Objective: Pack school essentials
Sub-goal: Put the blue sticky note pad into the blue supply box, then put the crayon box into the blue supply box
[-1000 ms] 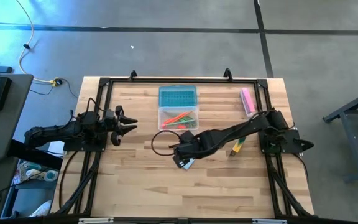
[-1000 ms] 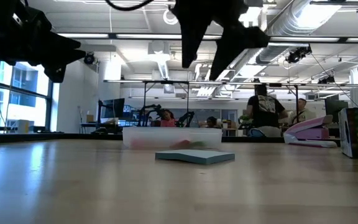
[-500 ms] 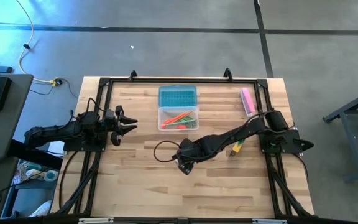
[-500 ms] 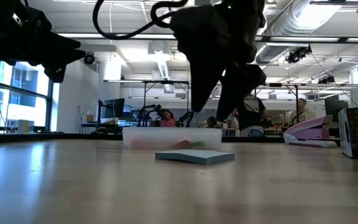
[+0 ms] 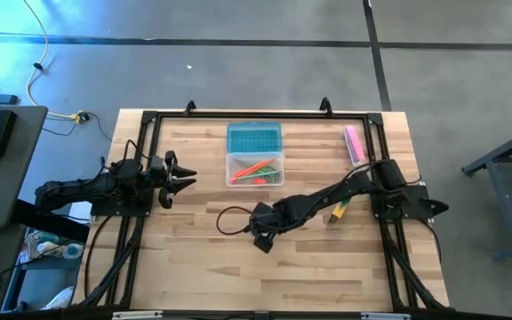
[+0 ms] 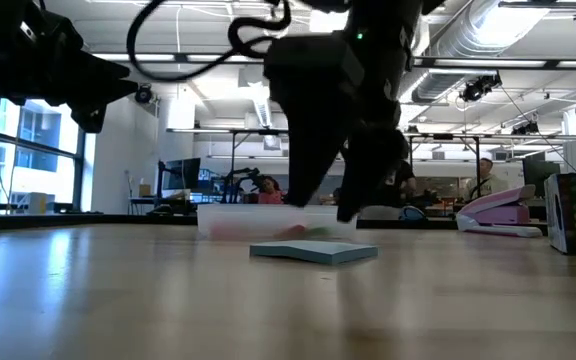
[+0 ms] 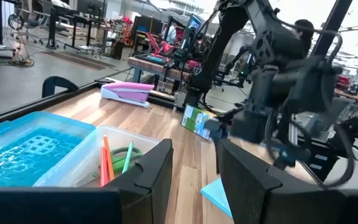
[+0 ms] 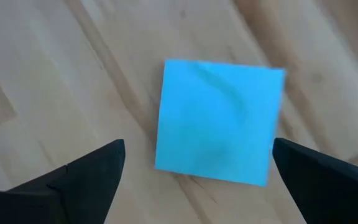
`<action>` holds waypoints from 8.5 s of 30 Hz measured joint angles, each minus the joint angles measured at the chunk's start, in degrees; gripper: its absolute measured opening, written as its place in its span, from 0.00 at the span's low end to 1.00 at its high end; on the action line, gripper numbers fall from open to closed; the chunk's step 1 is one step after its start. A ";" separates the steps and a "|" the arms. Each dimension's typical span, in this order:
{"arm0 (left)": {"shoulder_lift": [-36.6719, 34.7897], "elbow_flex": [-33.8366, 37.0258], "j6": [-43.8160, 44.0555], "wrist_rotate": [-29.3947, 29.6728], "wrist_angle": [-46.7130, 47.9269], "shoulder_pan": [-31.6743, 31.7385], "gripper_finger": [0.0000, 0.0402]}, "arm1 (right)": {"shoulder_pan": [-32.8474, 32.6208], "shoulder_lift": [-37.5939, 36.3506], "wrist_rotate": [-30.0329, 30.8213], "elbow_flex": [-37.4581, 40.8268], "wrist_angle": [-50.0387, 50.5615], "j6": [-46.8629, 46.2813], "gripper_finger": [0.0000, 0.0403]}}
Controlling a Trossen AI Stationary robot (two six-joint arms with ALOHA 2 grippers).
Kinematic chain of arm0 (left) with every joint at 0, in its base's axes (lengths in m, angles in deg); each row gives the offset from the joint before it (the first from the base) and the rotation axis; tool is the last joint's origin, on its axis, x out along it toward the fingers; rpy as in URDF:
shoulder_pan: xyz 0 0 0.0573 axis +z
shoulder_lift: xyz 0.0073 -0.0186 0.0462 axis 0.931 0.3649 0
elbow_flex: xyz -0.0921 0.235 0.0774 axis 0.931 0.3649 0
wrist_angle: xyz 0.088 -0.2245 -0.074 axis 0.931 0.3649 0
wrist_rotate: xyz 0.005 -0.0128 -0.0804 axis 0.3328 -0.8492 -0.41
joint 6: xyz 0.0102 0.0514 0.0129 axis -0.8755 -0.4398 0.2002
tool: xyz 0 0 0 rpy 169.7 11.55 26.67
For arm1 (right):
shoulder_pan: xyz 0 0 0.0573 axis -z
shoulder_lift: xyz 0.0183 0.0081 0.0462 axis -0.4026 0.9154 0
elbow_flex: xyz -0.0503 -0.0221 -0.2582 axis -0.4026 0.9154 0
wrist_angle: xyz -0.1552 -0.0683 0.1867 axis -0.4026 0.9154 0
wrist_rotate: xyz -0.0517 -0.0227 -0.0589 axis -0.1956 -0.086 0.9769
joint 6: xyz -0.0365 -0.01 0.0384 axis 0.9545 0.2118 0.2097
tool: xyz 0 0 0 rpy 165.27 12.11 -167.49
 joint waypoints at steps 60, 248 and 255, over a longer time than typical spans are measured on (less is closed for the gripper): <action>0.00 -0.02 0.01 0.22 0.00 0.01 0.29 | -1.59 8.88 8.92 -0.66 1.03 -1.65 0.77; 0.00 0.00 0.01 0.44 0.02 0.02 0.29 | -0.86 -40.88 2.94 42.25 19.20 54.73 0.90; 0.00 0.00 0.01 0.44 0.02 0.00 0.29 | -0.86 -37.41 2.01 42.25 16.35 53.64 0.82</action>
